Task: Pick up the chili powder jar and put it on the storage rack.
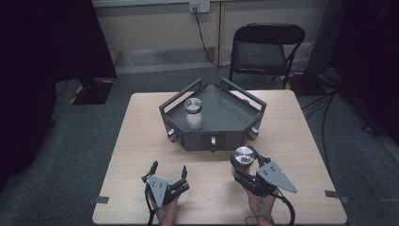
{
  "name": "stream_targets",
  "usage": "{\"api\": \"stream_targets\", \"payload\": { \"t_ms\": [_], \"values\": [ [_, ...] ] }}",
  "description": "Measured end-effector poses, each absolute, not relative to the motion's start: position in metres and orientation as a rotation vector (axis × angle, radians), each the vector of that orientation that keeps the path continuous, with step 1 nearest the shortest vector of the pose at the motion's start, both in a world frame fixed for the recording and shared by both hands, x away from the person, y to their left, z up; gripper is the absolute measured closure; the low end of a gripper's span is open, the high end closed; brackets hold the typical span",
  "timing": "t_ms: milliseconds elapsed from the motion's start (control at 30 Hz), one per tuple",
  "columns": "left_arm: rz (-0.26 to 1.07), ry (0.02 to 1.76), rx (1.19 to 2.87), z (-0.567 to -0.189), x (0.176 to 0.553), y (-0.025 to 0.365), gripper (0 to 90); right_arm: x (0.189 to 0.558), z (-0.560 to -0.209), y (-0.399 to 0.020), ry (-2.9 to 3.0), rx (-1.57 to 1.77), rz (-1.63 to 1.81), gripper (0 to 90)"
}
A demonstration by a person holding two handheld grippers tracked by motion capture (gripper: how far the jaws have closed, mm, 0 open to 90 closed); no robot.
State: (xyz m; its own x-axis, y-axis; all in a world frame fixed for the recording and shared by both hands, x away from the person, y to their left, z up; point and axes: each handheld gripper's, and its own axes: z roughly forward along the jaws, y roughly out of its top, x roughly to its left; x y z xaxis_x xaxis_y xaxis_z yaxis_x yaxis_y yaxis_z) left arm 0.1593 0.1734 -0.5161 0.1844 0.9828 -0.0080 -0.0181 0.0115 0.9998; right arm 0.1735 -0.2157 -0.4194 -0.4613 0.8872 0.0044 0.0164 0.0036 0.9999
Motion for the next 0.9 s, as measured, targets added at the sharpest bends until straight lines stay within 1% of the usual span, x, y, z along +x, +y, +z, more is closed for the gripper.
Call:
{"api": "stream_targets", "payload": {
  "t_ms": [500,900],
  "values": [
    [1.073,1.062,1.271,-0.516,0.159,0.174,0.2,0.211,-0.371,-0.21,1.573,0.912,1.536,35.0],
    [1.072,1.062,1.271,-0.516,0.159,0.174,0.2,0.238,-0.351,-0.194,1.536,0.932,1.519,35.0]
  ]
}}
